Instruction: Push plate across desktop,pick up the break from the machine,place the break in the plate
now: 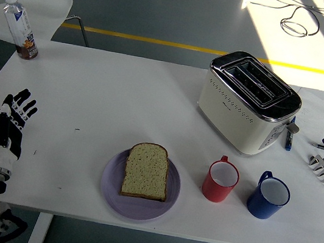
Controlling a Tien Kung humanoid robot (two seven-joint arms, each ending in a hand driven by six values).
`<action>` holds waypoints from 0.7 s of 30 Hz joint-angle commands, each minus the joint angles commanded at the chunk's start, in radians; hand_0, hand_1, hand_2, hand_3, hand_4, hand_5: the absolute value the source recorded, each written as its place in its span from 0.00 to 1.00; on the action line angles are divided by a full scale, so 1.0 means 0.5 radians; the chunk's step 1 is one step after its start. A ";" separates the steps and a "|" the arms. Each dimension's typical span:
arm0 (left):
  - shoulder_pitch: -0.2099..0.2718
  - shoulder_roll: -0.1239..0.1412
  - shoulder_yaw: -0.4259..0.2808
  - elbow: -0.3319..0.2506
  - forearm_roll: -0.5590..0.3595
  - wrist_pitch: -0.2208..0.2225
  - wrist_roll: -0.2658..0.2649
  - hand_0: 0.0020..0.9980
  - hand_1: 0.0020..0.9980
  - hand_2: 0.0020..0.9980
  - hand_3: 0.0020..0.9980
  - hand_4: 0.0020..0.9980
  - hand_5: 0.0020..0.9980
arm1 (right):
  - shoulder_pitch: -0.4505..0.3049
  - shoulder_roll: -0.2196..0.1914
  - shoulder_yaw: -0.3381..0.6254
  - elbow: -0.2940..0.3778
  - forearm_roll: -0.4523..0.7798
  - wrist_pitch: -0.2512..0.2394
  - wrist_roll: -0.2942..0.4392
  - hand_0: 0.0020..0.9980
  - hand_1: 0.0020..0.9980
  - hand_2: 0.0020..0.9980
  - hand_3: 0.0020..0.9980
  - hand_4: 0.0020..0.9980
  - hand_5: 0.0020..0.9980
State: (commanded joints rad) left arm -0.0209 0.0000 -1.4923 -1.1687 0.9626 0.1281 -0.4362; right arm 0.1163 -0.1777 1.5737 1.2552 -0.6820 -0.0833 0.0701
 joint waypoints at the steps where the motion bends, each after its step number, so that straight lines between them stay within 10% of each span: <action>1: 0.001 0.000 -0.002 -0.006 -0.002 0.000 0.005 0.81 0.82 0.88 0.78 0.51 1.00 | 0.001 0.001 0.000 -0.003 0.000 0.000 -0.001 0.81 0.78 0.79 0.78 0.51 0.57; 11: 0.007 0.000 -0.036 -0.079 -0.036 -0.013 0.100 0.82 0.82 0.88 0.78 0.51 1.00 | 0.007 0.008 0.000 -0.015 0.003 0.002 -0.007 0.81 0.78 0.79 0.77 0.51 0.58; 21: 0.014 0.000 -0.063 -0.275 -0.099 0.103 0.415 0.81 0.82 0.88 0.78 0.50 1.00 | 0.006 0.011 0.006 -0.018 0.001 0.009 -0.012 0.81 0.78 0.79 0.77 0.51 0.58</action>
State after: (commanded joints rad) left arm -0.0140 0.0000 -1.5237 -1.3064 0.9129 0.1797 -0.2287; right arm 0.1194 -0.1722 1.5766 1.2464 -0.6813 -0.0790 0.0640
